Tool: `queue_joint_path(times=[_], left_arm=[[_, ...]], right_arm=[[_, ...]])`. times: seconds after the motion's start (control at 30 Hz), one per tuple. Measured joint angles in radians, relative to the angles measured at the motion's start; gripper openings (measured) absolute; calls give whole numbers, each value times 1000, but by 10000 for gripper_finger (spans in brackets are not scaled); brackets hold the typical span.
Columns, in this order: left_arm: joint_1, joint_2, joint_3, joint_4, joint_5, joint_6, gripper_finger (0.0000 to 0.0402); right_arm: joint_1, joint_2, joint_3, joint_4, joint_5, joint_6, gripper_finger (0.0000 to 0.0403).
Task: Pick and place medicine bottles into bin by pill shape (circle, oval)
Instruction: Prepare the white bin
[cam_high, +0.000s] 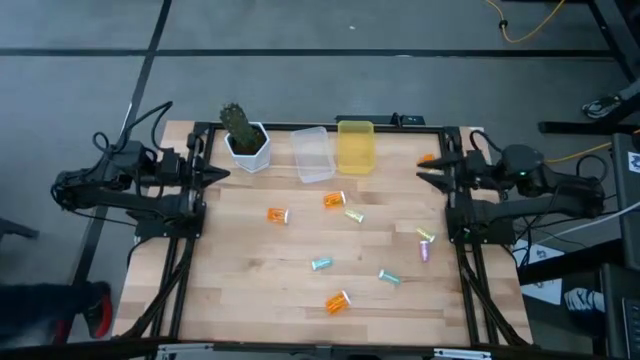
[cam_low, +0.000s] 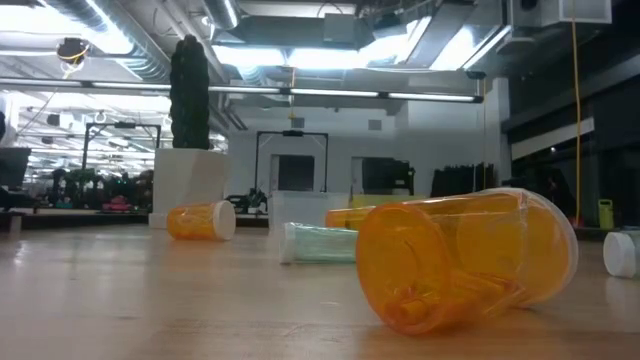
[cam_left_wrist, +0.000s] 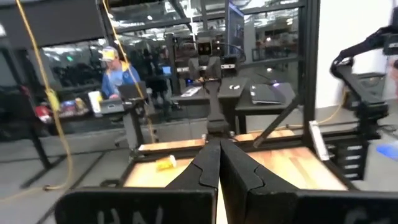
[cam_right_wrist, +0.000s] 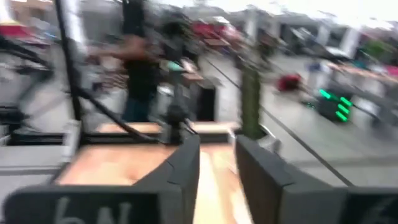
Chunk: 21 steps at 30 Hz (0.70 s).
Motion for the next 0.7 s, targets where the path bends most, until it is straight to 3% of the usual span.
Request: queue_joint_path(times=[0.2,0.4,0.57,0.7], left_arm=[[0,0,0,23,-28,9,0],[0,0,0,16,-29,-74,14],[0,0,0,16,-31,-87,57],[0,0,0,37,-139,-92,82]], right_arm=[[-1,74,0,-15,231,27,193],[-68,115,58,-147,483,95,208],[-131,131,167,-248,457,130,209],[-163,131,258,-413,418,273,209]])
